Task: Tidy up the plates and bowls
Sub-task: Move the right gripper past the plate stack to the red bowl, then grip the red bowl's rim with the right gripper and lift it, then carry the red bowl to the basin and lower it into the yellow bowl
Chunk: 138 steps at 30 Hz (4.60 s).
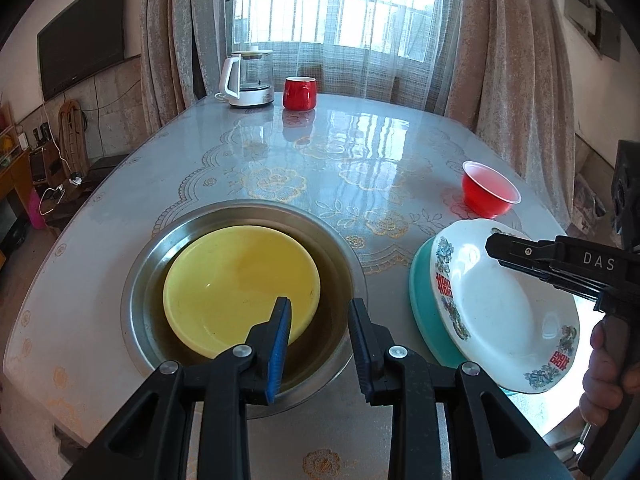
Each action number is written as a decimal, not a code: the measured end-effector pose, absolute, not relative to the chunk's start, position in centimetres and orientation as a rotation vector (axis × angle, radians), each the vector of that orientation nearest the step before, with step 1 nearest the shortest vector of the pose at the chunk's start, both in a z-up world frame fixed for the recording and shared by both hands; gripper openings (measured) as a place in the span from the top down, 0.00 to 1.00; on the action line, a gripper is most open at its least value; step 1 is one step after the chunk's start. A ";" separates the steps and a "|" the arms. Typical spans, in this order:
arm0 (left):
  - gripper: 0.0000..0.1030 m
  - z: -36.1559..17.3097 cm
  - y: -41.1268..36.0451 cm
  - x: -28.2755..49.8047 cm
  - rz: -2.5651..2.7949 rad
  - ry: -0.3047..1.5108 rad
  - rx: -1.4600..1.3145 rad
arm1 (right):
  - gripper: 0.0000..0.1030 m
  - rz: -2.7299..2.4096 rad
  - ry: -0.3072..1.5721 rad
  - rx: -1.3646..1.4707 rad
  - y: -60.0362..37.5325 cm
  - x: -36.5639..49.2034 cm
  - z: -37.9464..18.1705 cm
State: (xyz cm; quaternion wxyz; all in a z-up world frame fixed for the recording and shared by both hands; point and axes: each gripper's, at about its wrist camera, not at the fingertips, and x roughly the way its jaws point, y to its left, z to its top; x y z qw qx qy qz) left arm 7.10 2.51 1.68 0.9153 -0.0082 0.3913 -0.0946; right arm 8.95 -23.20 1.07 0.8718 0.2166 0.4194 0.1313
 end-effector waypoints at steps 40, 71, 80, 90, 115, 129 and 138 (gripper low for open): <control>0.61 2.6 -8.5 16.5 -0.346 0.933 0.000 | 0.73 0.008 0.807 0.584 -36.8 11.8 0.6; 0.86 0.4 -21.1 27.2 -0.512 1.041 -0.091 | 0.87 -0.056 0.840 0.594 -40.4 19.4 -1.6; 0.86 2.4 -18.8 24.6 -0.514 0.975 -0.098 | 0.87 -0.013 0.834 0.589 -39.4 18.2 -0.8; 0.86 5.2 -15.8 20.1 -0.475 0.865 -0.055 | 0.87 0.048 0.805 0.562 -36.7 15.4 1.2; 0.86 6.8 -6.0 11.4 -0.343 0.744 -0.082 | 0.87 0.242 0.822 0.511 -27.5 11.3 1.8; 0.86 5.5 -1.1 9.3 -0.274 0.754 -0.151 | 0.87 0.322 0.858 0.453 -22.8 11.2 1.6; 0.85 5.2 4.5 7.9 -0.209 0.741 -0.229 | 0.87 0.428 0.885 0.409 -17.4 11.8 1.8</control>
